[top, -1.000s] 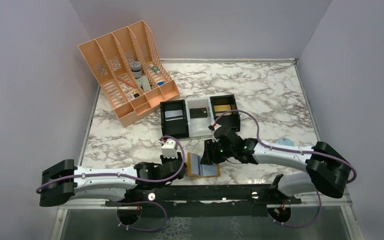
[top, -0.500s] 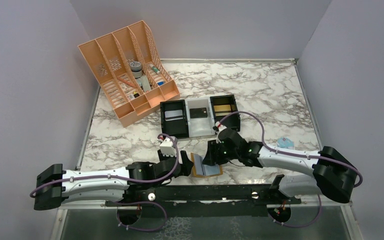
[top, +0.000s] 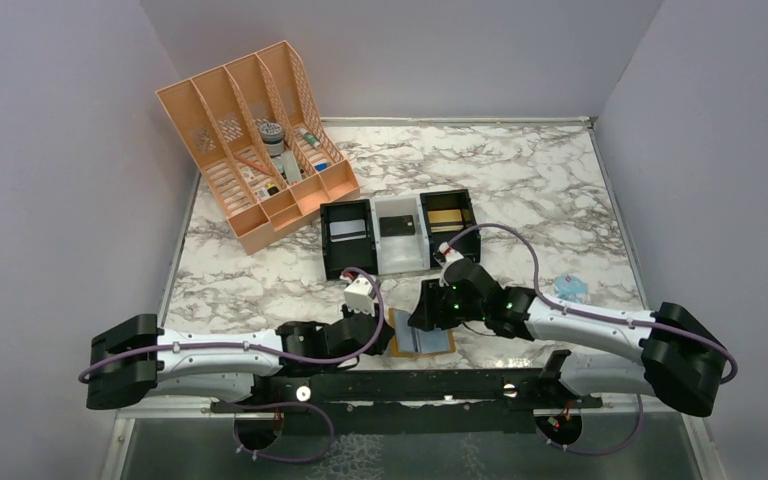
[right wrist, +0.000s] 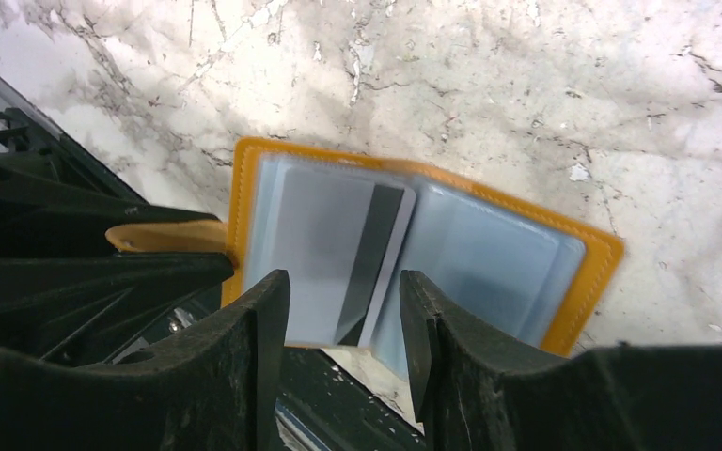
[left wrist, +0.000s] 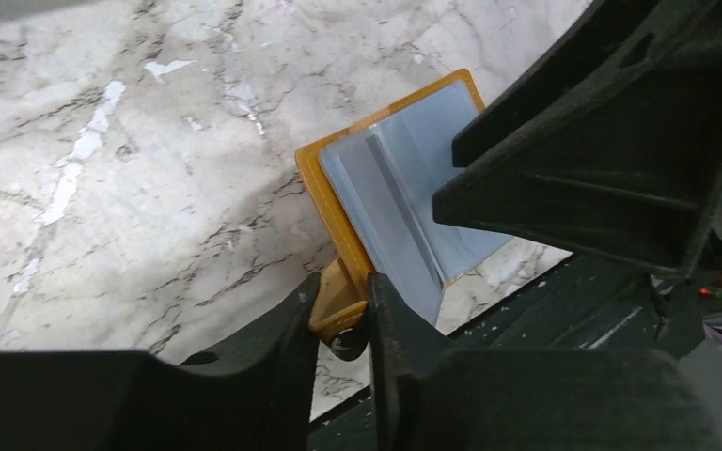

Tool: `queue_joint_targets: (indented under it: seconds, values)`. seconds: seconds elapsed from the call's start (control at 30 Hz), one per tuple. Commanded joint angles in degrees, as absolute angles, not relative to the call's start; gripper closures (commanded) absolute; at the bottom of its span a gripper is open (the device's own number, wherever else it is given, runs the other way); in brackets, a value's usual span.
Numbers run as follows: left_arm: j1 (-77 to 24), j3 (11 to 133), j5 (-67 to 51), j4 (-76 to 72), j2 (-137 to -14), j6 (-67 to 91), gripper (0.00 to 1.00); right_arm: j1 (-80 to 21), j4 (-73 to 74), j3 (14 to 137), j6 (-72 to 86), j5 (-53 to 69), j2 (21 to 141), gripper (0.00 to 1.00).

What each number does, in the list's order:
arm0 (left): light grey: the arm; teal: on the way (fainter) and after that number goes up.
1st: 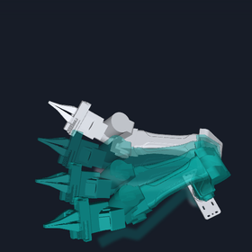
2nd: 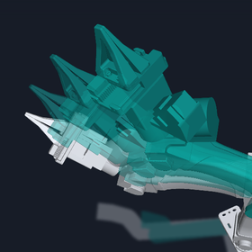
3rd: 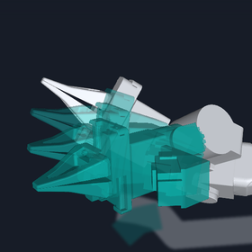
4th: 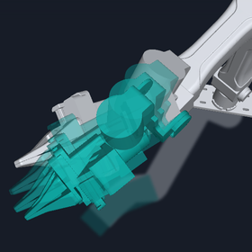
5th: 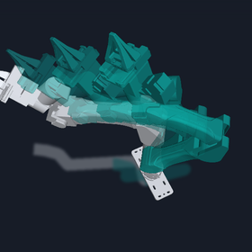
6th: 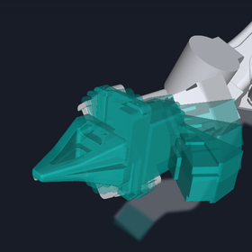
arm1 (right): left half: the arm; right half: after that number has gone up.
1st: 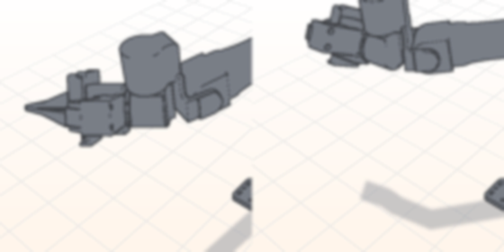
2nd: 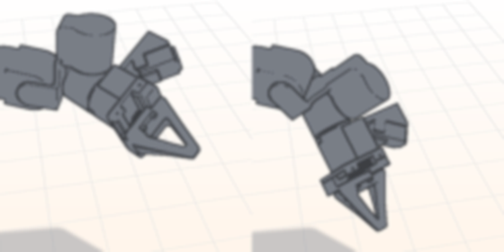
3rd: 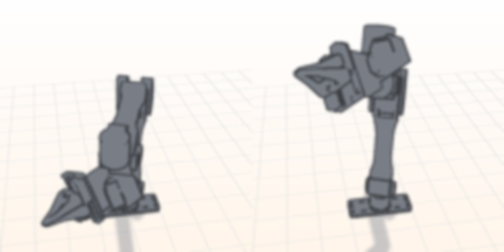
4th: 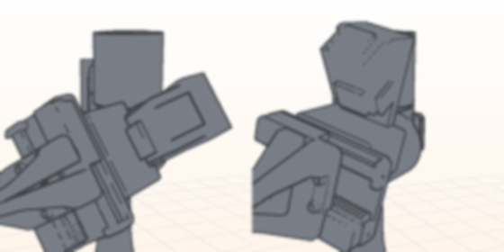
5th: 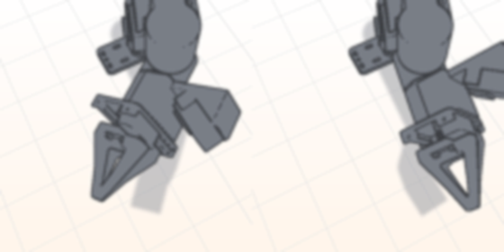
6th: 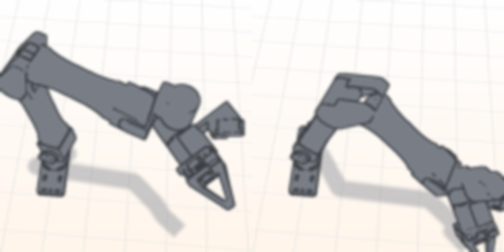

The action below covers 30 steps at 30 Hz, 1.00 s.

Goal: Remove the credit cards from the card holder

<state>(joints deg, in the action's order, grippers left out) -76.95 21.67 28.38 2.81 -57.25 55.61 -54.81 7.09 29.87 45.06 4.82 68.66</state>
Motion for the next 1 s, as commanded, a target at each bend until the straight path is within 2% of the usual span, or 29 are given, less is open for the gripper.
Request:
queue_joint_targets:
  seconds: [0.0,0.13,0.3,0.7,0.97]
  values:
    - [-77.01,23.82,25.32,-4.28,-58.91,53.97,0.79,-55.17,7.53,29.19,45.96,0.36,66.28,0.52]
    - [-76.99,24.23,24.14,-6.67,-59.73,53.65,0.81,-55.19,9.31,28.8,46.12,-2.28,65.48,0.51]
    - [-77.0,25.4,23.33,-7.67,-61.31,52.74,0.99,-55.19,13.14,29.42,47.55,-6.01,66.14,0.5]
    - [-77.04,30.91,23.07,-9.35,-72.14,53.67,1.0,-55.11,22.16,27.26,55.42,-20.2,55.09,0.45]
    - [-77.08,28.63,28.78,0.48,-68.73,57.52,1.0,-55.09,23.33,26.87,52.86,-16.76,50.2,0.44]
